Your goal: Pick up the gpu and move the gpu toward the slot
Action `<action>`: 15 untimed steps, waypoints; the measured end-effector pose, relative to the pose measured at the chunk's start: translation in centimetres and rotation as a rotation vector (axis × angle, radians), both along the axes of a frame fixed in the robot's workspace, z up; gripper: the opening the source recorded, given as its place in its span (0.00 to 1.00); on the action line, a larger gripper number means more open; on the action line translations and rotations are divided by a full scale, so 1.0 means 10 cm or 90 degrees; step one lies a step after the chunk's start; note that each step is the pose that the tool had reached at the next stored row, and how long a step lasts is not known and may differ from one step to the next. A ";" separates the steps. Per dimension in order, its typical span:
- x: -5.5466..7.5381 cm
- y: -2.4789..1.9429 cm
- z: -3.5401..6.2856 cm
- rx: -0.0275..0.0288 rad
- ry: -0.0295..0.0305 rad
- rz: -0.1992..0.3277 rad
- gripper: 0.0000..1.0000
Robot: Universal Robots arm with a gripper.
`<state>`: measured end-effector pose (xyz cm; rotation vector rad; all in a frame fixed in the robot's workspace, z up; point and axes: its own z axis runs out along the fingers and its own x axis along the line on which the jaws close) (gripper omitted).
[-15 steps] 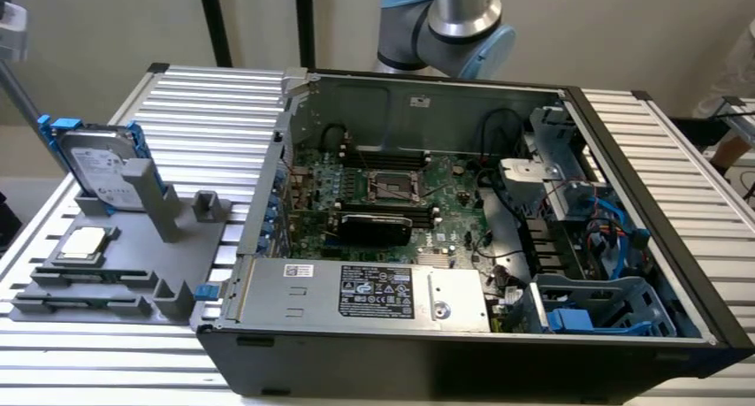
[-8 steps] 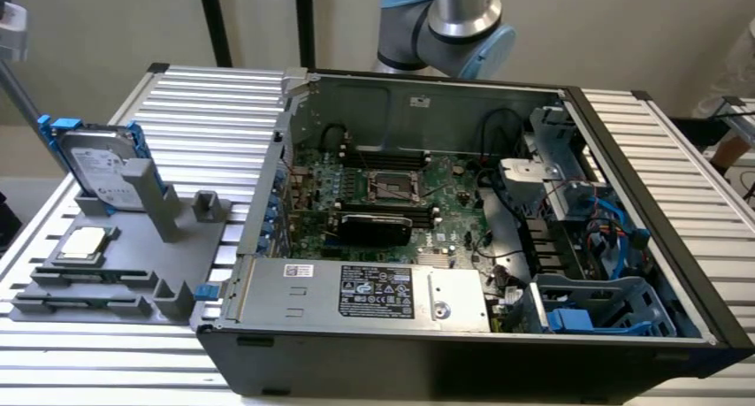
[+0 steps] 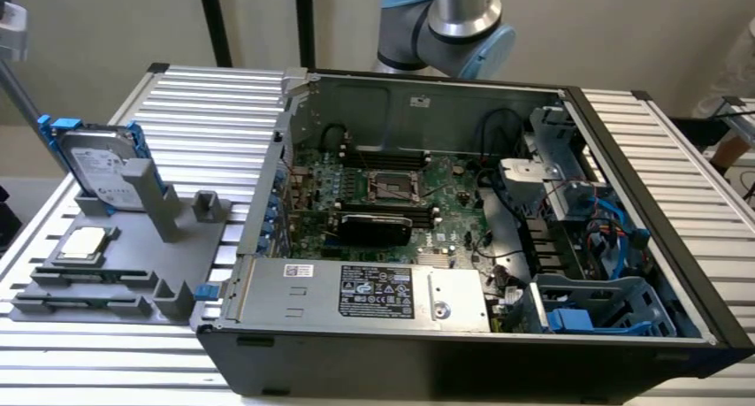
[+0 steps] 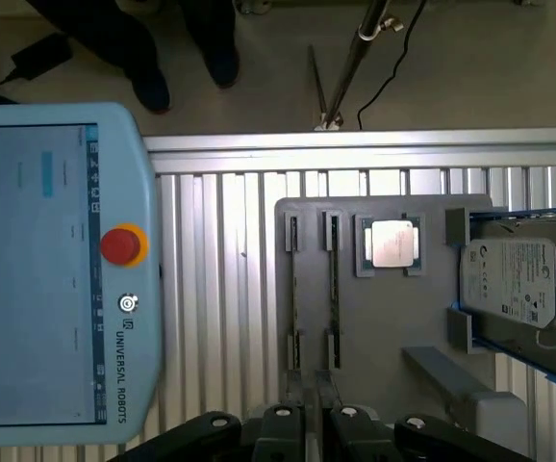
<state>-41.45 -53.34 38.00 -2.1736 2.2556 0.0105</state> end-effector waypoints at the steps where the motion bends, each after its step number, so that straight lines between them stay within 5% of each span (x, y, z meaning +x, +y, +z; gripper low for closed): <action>1: 0.00 0.000 0.000 0.0000 0.0000 0.000 0.24; 6: 0.00 0.000 0.000 0.0000 0.0000 0.000 0.42; 15: 0.00 0.000 -0.115 0.0000 0.0000 0.000 0.42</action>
